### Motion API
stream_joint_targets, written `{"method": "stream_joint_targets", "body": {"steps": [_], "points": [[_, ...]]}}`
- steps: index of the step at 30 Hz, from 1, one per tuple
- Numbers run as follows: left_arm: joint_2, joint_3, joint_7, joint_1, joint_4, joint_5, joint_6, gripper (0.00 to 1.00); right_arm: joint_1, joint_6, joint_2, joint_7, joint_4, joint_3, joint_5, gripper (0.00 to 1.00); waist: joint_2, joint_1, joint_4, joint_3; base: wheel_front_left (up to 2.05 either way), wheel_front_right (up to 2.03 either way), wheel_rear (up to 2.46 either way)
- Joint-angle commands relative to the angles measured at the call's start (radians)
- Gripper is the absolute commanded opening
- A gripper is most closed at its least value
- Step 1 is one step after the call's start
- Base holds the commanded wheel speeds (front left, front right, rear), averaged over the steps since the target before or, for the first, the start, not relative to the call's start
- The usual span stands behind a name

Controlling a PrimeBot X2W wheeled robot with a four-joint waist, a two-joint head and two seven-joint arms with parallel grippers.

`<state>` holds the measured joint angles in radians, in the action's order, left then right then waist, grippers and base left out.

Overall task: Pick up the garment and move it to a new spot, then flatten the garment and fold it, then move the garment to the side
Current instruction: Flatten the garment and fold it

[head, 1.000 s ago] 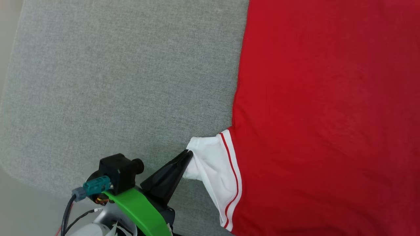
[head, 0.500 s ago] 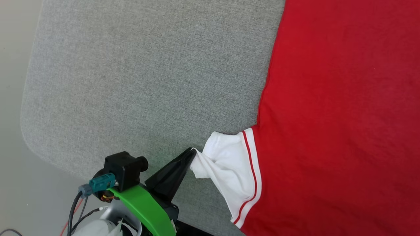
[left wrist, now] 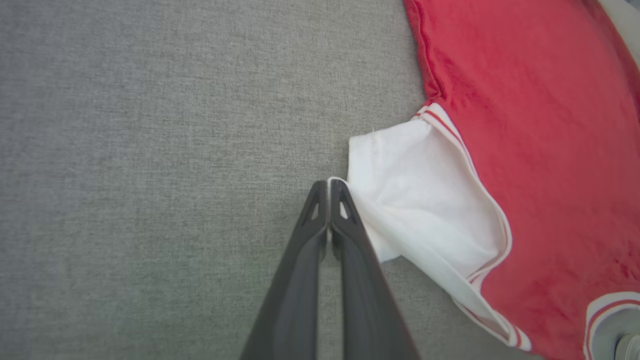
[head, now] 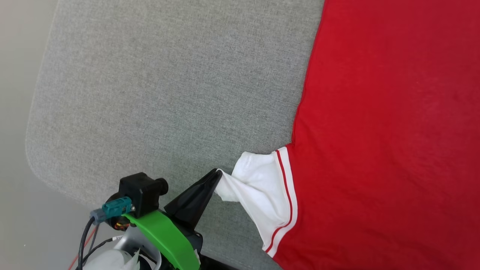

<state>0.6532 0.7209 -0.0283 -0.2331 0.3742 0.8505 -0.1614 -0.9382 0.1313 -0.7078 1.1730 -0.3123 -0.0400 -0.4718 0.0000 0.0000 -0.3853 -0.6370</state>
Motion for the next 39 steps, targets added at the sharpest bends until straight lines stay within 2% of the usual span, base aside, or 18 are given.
{"method": "stream_joint_targets", "body": {"steps": [1,13,22,28,39], "points": [[-0.004,-0.002,0.006,-0.018,-0.001,0.004,0.000,0.00,0.085,-0.001,0.005,0.013,-0.048,-0.016,-0.004,0.00,0.0000,0.0000,0.016,0.031,0.00,0.00,0.00],[0.016,-0.011,-0.003,0.004,-0.004,0.013,-0.026,0.00,0.271,-0.001,0.030,-0.050,-0.089,0.018,-0.009,0.00,0.0000,0.0000,0.099,0.191,0.00,0.00,0.00],[0.027,-0.014,0.000,0.050,-0.023,0.034,-0.050,0.00,0.467,-0.001,0.098,-0.114,-0.081,0.049,-0.032,0.00,0.0000,0.0000,0.193,0.329,0.00,0.00,0.00],[0.026,-0.025,0.021,0.087,-0.043,0.057,-0.061,0.00,0.588,-0.001,0.127,-0.139,-0.014,0.093,-0.063,0.00,0.0000,0.0000,0.253,0.411,0.00,0.00,0.00],[0.002,-0.037,0.072,0.139,-0.076,0.083,-0.075,0.00,0.853,-0.001,0.211,-0.091,0.187,0.237,-0.065,0.00,0.0000,0.0000,0.322,0.515,0.00,0.00,0.00]]}}
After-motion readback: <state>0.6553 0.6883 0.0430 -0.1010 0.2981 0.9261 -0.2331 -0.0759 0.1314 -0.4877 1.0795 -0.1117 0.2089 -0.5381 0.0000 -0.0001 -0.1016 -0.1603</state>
